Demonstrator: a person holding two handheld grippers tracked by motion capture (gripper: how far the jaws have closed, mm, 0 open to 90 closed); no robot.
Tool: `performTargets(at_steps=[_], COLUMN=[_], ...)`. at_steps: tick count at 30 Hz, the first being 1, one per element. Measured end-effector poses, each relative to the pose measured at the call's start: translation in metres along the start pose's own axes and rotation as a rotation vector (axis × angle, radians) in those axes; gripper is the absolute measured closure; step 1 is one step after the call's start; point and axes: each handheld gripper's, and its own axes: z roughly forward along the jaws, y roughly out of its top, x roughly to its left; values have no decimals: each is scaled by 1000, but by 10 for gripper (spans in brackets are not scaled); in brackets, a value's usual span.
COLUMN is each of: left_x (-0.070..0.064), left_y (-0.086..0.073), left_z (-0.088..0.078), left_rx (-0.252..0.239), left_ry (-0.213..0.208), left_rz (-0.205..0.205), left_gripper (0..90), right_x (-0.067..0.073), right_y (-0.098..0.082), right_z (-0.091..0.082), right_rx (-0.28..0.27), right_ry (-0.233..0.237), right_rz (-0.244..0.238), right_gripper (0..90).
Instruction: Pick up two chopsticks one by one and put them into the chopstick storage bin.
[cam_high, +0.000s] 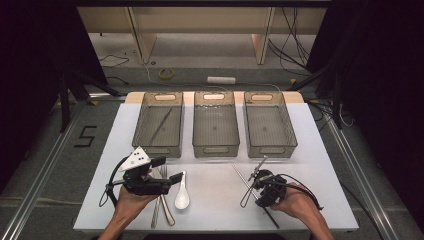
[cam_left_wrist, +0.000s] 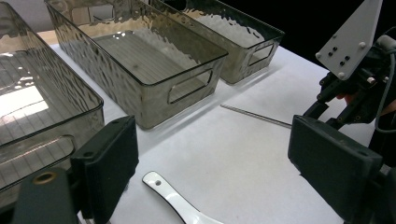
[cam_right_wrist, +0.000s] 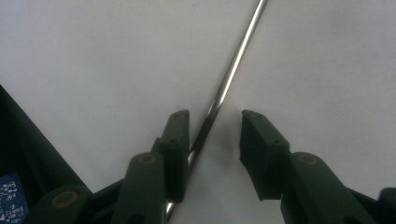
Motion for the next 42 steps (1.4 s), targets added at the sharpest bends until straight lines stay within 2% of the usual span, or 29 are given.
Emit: performTargets(at_steps=[5, 6, 8, 13, 17, 34, 36, 42], left_x=[-1, -1, -1, -1, -2, -3, -3, -4], left_y=[0, 0, 0, 0, 0, 0, 0, 0], left_z=[1, 1, 1, 1, 1, 2, 2, 4], left_rx=[0, 1, 2, 2, 5, 15, 15, 26], left_ry=[-3, -4, -5, -6, -6, -8, -7, -8], left_rz=[6, 3, 5, 8, 15, 29, 30, 42], left_gripper=[156, 156, 156, 156, 157, 158, 157, 158], right_x=[2, 3, 2, 3, 3, 4, 5, 10], right_y=[1, 2, 2, 2, 2, 5, 6, 7], right_z=[2, 2, 4, 4, 4, 5, 5, 5], right_rx=[14, 11, 13, 15, 25, 44, 46, 58], right_ry=[-4, -2, 1, -14, -24, -18, -17, -49], right_rz=[-20, -7, -25, -30, -51, -64, -51, -108], right_gripper=[677, 686, 701, 742, 754, 854, 856, 862])
